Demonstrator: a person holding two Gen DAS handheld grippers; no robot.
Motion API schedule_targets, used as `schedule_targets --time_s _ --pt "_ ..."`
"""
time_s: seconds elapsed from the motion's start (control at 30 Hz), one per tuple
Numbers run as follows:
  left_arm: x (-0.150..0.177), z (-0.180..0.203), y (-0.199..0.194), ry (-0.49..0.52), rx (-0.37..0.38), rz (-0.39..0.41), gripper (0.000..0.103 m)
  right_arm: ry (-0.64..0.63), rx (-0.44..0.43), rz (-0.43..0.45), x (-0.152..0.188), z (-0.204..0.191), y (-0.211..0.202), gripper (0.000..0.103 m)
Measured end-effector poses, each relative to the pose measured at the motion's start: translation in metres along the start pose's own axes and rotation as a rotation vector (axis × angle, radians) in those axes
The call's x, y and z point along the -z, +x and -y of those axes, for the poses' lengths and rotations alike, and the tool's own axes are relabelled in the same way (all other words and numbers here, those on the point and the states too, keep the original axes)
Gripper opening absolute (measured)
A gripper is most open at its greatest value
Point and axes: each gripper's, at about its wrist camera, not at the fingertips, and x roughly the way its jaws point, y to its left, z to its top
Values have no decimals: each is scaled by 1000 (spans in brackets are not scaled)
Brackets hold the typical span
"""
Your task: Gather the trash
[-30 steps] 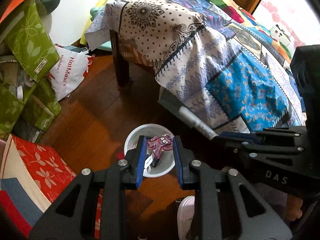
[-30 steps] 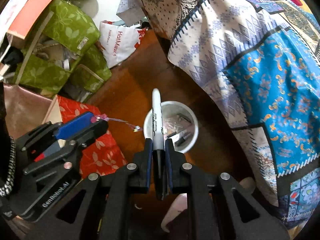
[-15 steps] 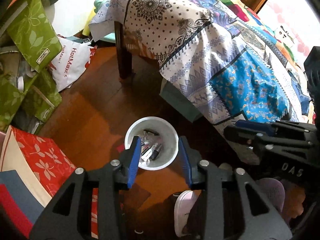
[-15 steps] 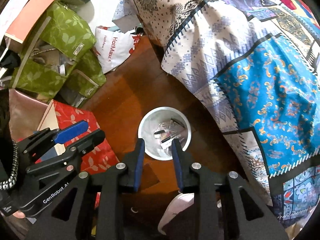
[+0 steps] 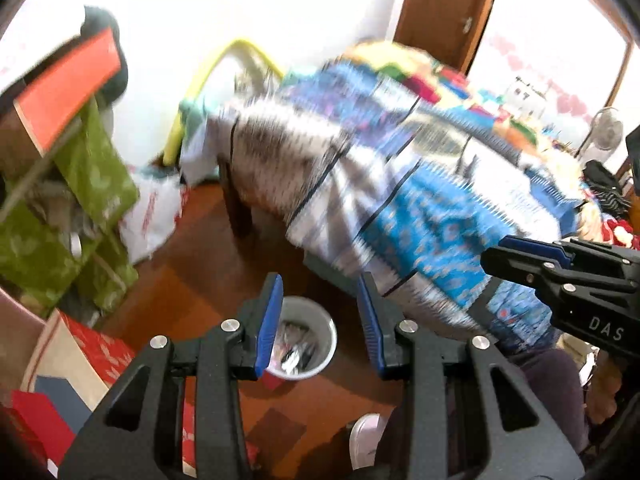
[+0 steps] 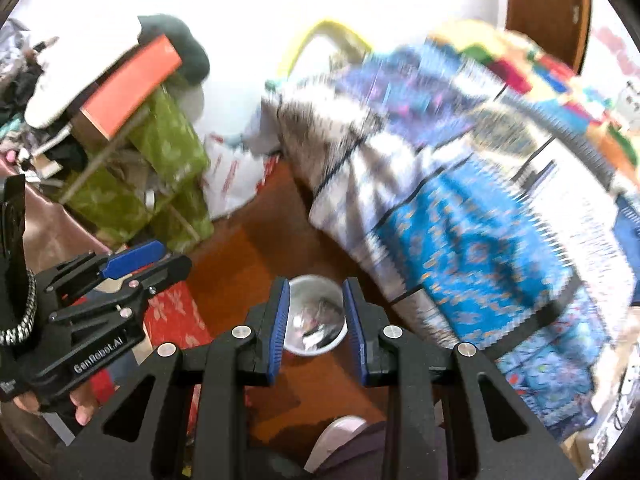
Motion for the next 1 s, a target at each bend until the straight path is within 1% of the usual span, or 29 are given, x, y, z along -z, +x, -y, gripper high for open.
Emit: schedule_targets --time_s 0.03,0.17,0.33,0.37,0.43,0.53,0.63,0.67,0.73,0.77,0.8,0.83,0.87,0.9,0.93,0.97,1.0 --pt "-3 7 -18 11 12 42 37 1 11 33 1 -1 -14 25" --pt "-9 26 -67 41 56 157 37 28 66 177 10 -1 -74 25" --pt "-9 53 -133 93 118 303 37 68 154 366 30 -7 -144 25" --pt "-8 56 -141 99 129 319 38 77 180 414 38 -9 -161 25" --pt "-5 64 -162 117 161 356 39 87 220 477 48 -14 -180 25" --pt "4 73 -188 144 197 409 43 115 287 581 68 -23 -212 25" --pt "15 80 -209 181 216 445 46 141 337 638 85 -32 -229 25" --pt "20 82 -214 194 217 453 48 146 350 646 89 -36 -231 27" --pt "30 87 -224 226 212 469 54 155 369 660 99 -43 -236 42" --pt "34 88 -229 237 211 472 62 159 375 663 102 -45 -238 58" --pt "37 89 -231 244 211 474 70 166 381 675 106 -48 -240 69" --pt "42 90 -236 250 211 481 75 172 387 689 110 -50 -243 72" --pt "44 89 -239 251 212 485 87 181 400 703 114 -51 -245 77" --pt "48 89 -242 250 210 492 96 190 417 714 118 -55 -247 85" --pt "51 89 -245 248 206 503 98 198 431 717 121 -57 -248 90" --pt "54 88 -248 248 203 511 99 209 448 720 122 -60 -247 98" --pt "57 87 -249 251 199 518 99 218 457 724 126 -61 -249 100"
